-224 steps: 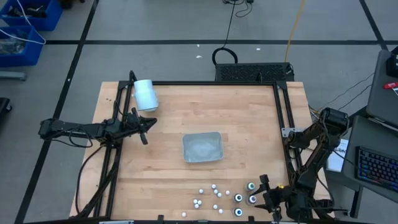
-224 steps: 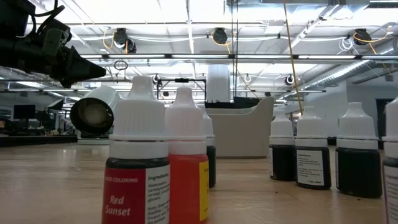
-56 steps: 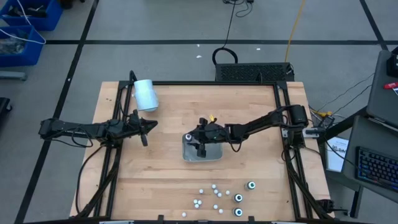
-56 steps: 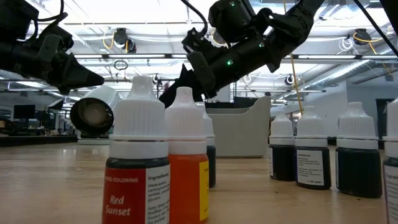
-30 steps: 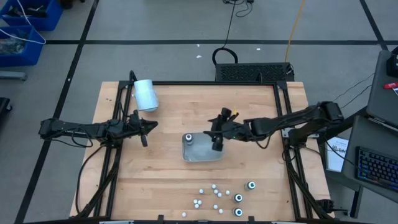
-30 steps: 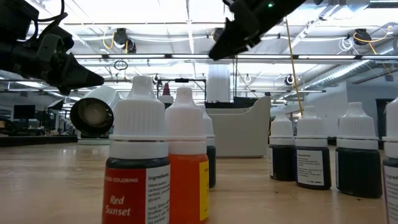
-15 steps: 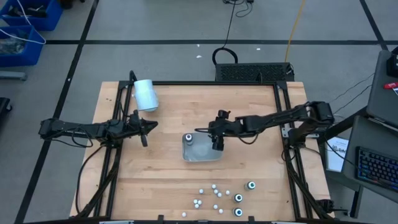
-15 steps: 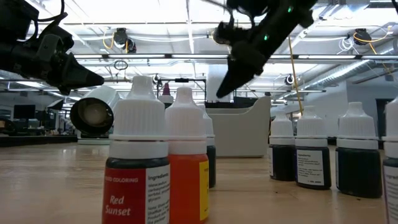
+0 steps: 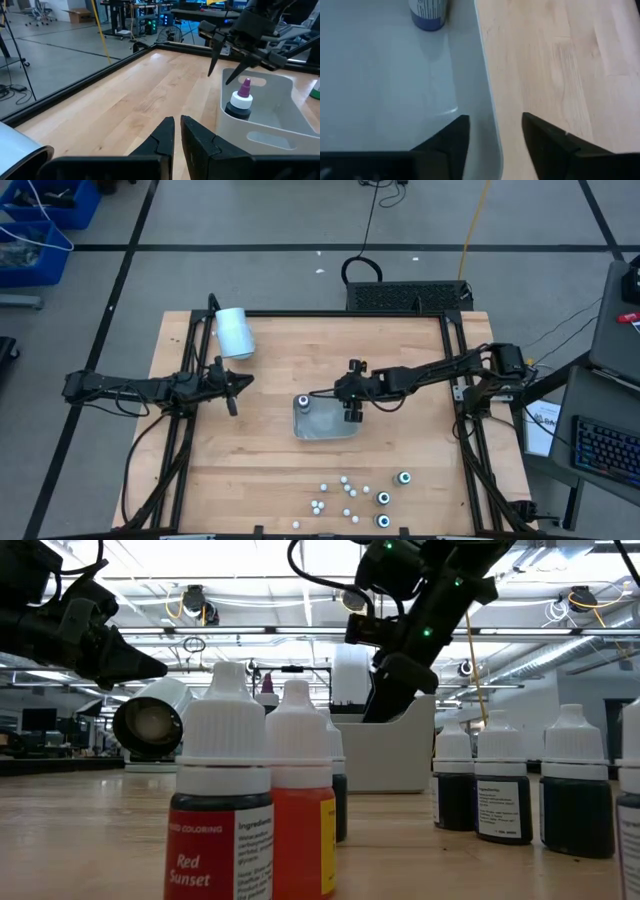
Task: Pick & Place food coloring
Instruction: Adjust the bin on the table
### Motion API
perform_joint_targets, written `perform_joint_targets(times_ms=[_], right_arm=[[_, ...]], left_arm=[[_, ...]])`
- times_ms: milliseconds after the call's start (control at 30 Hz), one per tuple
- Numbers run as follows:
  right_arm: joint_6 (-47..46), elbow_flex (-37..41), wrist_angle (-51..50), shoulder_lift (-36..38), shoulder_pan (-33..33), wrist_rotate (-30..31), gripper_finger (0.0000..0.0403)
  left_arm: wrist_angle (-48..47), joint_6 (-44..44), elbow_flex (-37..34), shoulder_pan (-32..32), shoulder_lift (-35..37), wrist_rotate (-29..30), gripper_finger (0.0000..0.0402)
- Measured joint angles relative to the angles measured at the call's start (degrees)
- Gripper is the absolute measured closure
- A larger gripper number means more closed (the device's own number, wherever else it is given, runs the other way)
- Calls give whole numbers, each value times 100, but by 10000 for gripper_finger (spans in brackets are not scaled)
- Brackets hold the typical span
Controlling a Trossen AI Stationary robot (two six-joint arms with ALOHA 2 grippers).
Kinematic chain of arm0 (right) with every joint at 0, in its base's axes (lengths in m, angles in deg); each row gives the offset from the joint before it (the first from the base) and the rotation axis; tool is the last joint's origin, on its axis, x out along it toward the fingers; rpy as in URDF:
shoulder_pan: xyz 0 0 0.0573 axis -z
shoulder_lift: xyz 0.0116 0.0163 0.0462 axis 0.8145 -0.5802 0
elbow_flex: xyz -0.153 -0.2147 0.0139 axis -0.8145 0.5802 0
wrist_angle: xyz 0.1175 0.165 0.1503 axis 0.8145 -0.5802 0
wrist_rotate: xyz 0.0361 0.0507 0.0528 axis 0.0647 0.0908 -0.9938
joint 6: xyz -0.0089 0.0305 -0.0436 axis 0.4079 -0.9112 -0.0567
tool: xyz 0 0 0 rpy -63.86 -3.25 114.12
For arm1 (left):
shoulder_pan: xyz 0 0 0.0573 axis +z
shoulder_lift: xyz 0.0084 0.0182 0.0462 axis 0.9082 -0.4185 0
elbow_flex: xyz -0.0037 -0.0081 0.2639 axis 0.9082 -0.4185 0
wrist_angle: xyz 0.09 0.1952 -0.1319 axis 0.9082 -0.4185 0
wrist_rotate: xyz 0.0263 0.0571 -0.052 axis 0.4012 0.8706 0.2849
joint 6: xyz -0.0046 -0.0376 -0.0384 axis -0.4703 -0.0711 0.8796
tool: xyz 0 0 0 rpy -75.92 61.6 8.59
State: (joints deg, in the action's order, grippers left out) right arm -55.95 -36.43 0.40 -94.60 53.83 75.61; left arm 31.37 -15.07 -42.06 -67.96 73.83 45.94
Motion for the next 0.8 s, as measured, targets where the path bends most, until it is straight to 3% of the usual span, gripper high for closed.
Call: perform_joint_targets(times_ms=[367,800], right_arm=[[16,-7,-323,17,0,-68,388],[-26,-15,-562,17,37,-139,394]], left_arm=[[-2,25,-2,0,0,2,364],[-2,28,0,0,0,2,364]])
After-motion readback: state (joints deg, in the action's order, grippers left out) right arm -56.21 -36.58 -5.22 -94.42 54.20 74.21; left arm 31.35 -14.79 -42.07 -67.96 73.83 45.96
